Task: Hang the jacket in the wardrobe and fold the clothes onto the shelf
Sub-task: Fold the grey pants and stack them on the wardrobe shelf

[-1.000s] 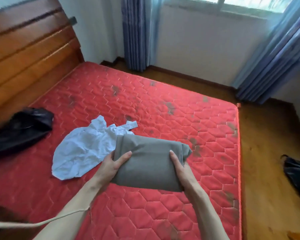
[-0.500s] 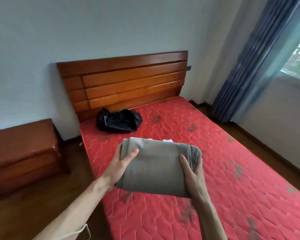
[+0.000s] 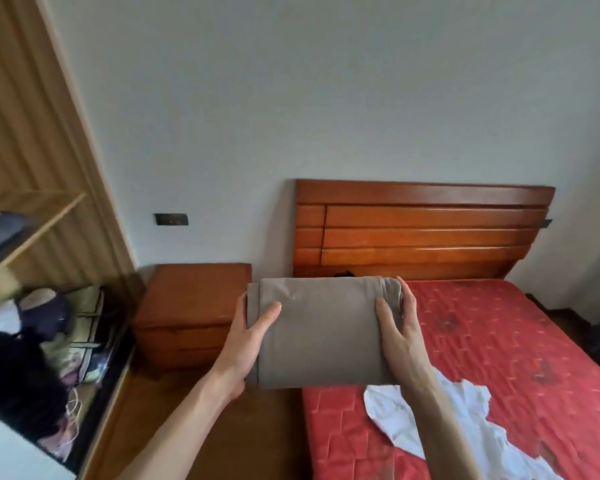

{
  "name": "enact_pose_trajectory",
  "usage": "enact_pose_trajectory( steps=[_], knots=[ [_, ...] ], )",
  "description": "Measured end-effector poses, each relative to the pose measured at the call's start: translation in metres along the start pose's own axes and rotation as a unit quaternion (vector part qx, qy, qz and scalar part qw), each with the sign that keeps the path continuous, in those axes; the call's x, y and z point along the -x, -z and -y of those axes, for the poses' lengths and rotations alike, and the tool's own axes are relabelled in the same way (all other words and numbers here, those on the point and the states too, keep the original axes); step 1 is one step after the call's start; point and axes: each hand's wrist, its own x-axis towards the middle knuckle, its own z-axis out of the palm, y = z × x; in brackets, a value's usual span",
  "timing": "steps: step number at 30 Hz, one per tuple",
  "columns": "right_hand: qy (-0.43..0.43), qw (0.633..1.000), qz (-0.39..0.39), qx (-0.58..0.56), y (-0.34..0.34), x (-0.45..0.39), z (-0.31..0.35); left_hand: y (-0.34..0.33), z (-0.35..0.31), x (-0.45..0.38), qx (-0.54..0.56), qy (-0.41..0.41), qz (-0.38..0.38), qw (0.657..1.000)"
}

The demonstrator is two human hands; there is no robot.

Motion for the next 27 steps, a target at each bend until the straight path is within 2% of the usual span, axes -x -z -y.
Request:
enact_pose_trajectory(
  steps=[7,16,27],
  knots=[
    [0.009,0.998,0.054,0.018,-0.129,-0.057,0.022,0.097,-0.036,-0.051,0.0,-0.017,-0.077,0.997],
    [0.009,0.991,0.133,0.005,-0.251,-0.128,0.043,0.183,-0.055,-0.115,-0.001,-0.041,-0.176,0.984],
    [0.007,0.957,0.29,-0.033,-0.427,-0.281,0.058,0.257,-0.116,-0.237,-0.014,-0.065,-0.341,0.938]
  ],
)
